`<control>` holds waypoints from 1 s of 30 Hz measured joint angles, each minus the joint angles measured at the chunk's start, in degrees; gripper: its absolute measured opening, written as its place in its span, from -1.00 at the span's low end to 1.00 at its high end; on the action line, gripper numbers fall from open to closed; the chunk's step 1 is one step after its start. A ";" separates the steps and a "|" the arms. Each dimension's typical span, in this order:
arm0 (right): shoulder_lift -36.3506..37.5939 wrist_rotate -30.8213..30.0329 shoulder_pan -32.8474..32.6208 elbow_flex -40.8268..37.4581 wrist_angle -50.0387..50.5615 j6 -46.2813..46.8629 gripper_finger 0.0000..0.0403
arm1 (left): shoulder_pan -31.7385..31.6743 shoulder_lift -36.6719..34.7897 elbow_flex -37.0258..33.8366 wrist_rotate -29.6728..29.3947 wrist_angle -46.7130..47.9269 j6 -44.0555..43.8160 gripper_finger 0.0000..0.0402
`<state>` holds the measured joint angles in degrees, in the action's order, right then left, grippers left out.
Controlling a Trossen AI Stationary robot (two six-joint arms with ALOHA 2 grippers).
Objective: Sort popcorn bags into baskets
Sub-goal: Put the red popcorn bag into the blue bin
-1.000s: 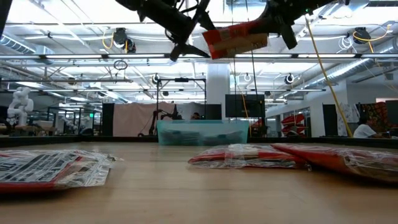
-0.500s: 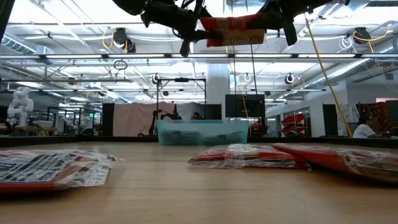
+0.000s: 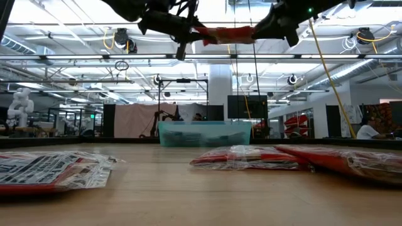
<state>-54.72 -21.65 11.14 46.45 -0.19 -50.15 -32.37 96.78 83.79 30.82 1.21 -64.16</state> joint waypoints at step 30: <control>-2.58 5.85 10.03 -0.10 -22.14 109.74 -0.23 | 6.72 -0.09 0.00 -30.03 -27.36 16.03 -0.90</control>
<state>-57.30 -15.80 21.17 46.35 -22.33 59.59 -25.65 96.68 83.79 0.79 -26.15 -48.14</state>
